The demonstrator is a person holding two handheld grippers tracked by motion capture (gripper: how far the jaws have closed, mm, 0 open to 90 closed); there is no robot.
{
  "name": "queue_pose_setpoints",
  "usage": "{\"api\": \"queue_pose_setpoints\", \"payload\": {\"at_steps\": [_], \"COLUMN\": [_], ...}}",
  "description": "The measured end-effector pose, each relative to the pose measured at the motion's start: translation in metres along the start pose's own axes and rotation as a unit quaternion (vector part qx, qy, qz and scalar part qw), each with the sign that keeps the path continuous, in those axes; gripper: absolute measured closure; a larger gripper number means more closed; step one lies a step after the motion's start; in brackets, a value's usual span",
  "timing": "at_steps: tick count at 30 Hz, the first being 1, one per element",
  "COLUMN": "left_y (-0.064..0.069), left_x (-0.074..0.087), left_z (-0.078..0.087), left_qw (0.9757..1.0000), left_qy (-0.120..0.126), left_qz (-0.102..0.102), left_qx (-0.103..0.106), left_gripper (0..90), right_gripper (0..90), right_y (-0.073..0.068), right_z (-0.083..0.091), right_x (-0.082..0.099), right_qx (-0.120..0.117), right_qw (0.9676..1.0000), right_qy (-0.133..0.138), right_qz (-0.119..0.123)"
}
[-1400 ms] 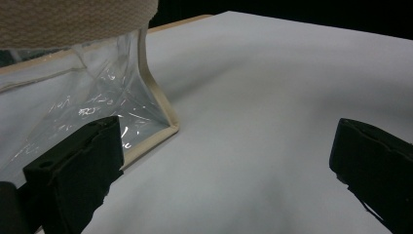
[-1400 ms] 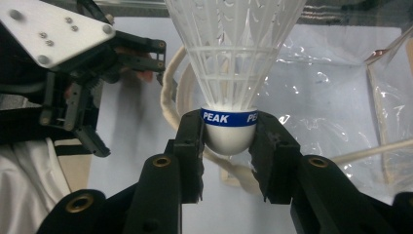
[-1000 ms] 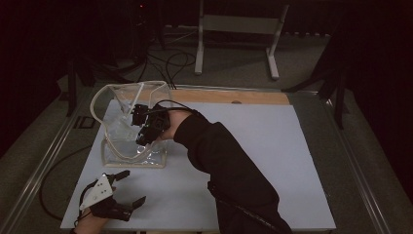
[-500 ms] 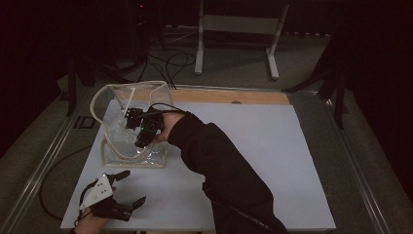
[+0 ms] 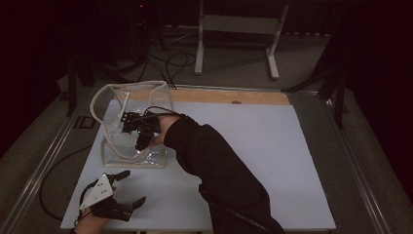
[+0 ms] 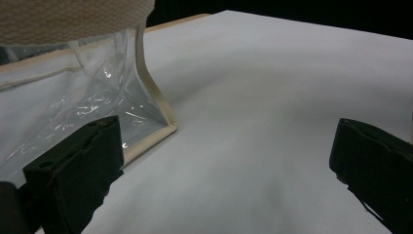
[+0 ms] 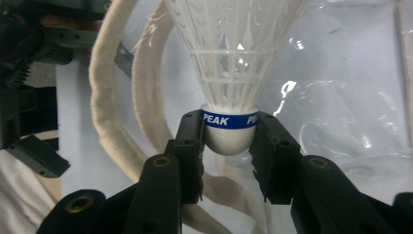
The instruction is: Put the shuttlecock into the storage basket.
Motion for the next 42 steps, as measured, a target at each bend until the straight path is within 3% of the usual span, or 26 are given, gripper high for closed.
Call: {"api": "queue_pose_setpoints", "payload": {"at_steps": [8,16,23,25,26,27,28,29,35,42], "left_y": [0.000,0.000,0.000,0.000,0.000,0.000,0.000,0.000,0.000,0.001], "left_x": [0.000,0.001,0.001,0.001,0.001,0.001,0.001,0.001,0.001,0.000], "left_z": [-0.001,-0.001,-0.001,-0.001,-0.001,-0.001,-0.001,-0.001,-0.001,-0.002], "left_qw": [1.0000,1.0000,1.0000,1.0000,1.0000,1.0000,1.0000,1.0000,1.0000,1.0000], "left_qy": [-0.001,-0.003,-0.003,-0.003,-0.003,-0.003,-0.003,-0.003,-0.004,-0.004], "left_qz": [0.002,0.002,0.002,0.002,0.002,0.002,0.002,0.001,0.001,0.001], "left_qx": [0.002,0.003,0.004,0.004,0.004,0.004,0.004,0.004,0.004,0.004], "left_gripper": [0.4,0.4,0.4,0.4,0.4,0.4,0.4,0.4,0.4,0.4], "right_gripper": [65.8,65.4,50.0,39.1,39.1,24.0,24.0,10.6,7.0,6.8], "right_y": [0.000,0.000,-0.002,-0.002,-0.002,-0.002,-0.002,-0.003,0.000,-0.004], "right_z": [-0.003,-0.002,0.002,0.004,0.004,0.006,0.006,0.010,0.022,0.029], "right_x": [-0.001,-0.002,-0.003,-0.004,-0.004,-0.005,-0.005,-0.007,-0.008,-0.006], "right_qx": [0.009,0.002,-0.002,0.009,0.009,0.022,0.022,0.031,0.044,0.041], "right_qw": [0.9999,0.9999,0.9996,0.9994,0.9994,0.9987,0.9987,0.9977,0.9960,0.9968], "right_qy": [-0.006,-0.004,0.009,0.017,0.017,0.032,0.032,0.043,0.058,0.060], "right_qz": [-0.006,-0.016,-0.027,-0.030,-0.030,-0.034,-0.034,-0.043,-0.053,-0.033]}}
Point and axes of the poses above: each handheld gripper's, and its own axes: z roughly backward along the jaws, x roughly out of its underside, y roughly to its right, the point moved 2 cm from there along -z, roughly forward along the jaws
